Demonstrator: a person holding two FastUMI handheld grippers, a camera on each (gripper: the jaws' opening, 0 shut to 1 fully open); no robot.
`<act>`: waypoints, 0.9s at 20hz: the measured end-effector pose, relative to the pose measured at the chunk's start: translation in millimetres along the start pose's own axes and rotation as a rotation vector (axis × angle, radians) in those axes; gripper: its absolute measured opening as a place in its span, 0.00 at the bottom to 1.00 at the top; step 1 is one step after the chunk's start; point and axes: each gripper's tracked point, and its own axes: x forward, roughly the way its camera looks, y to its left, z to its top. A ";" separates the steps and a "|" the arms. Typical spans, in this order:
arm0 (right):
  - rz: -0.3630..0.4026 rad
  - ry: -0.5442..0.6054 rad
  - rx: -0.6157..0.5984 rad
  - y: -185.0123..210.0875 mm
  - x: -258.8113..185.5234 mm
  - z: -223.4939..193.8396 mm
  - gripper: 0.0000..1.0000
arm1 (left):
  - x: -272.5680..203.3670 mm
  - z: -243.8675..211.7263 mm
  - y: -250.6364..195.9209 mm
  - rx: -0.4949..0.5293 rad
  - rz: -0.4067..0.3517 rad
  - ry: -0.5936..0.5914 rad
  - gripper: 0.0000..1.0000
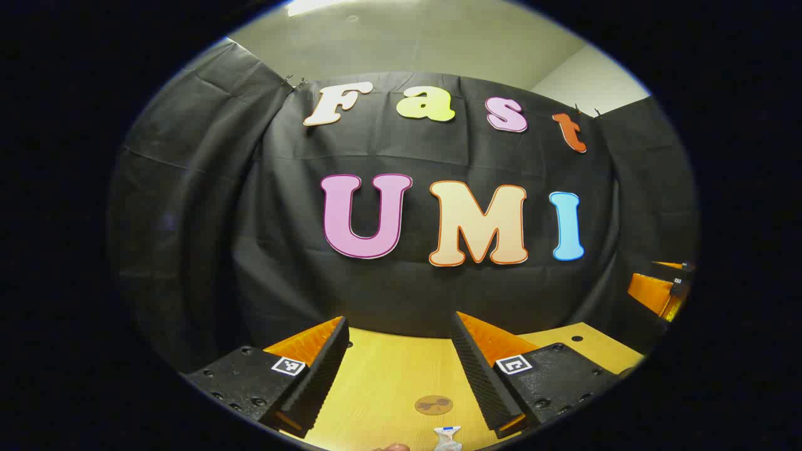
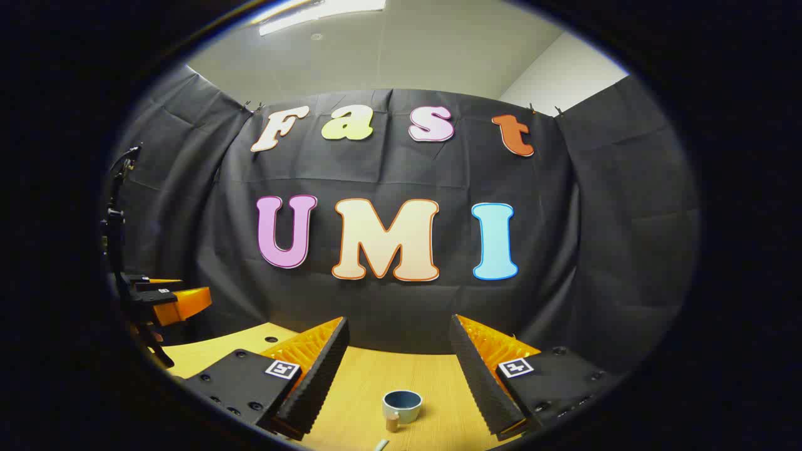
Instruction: Put the toothbrush and toothpaste on the desktop into the cup, then pick up the cup and place it on the coaster on the desktop.
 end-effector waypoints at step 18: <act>0.009 0.077 -0.001 6.4 6.6 -24.4 0.99 | -1.7 -3.9 -1.2 0.023 -0.011 -0.009 0.94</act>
